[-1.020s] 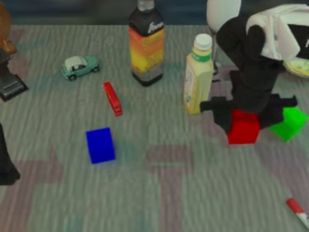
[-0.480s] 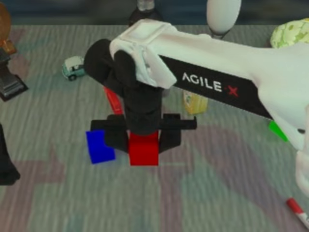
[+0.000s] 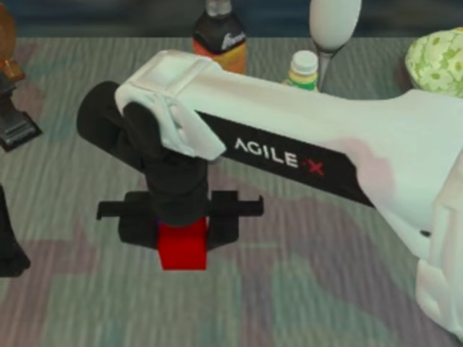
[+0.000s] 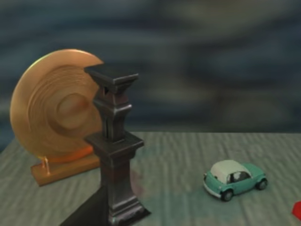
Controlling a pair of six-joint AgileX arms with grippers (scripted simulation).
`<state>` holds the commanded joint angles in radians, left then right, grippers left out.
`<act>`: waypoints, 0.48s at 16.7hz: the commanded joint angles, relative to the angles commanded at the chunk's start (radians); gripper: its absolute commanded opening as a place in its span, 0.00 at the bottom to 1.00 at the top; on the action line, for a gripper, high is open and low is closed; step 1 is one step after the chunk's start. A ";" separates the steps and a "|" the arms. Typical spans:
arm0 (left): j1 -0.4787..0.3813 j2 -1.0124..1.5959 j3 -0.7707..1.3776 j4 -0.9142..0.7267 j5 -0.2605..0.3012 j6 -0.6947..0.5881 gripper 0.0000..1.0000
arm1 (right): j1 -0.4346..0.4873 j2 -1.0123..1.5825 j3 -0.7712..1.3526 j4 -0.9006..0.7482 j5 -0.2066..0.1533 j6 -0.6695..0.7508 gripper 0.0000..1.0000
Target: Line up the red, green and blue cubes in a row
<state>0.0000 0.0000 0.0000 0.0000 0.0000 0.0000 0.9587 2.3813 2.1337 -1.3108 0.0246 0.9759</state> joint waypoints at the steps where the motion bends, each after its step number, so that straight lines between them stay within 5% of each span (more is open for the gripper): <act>1: 0.000 0.000 0.000 0.000 0.000 0.000 1.00 | 0.000 0.000 -0.003 0.003 0.000 0.000 0.00; 8: 0.000 0.000 0.000 0.000 0.000 0.000 1.00 | 0.002 0.043 -0.174 0.217 0.002 0.001 0.00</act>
<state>0.0000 0.0000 0.0000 0.0000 0.0000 0.0000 0.9605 2.4242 1.9593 -1.0942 0.0262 0.9772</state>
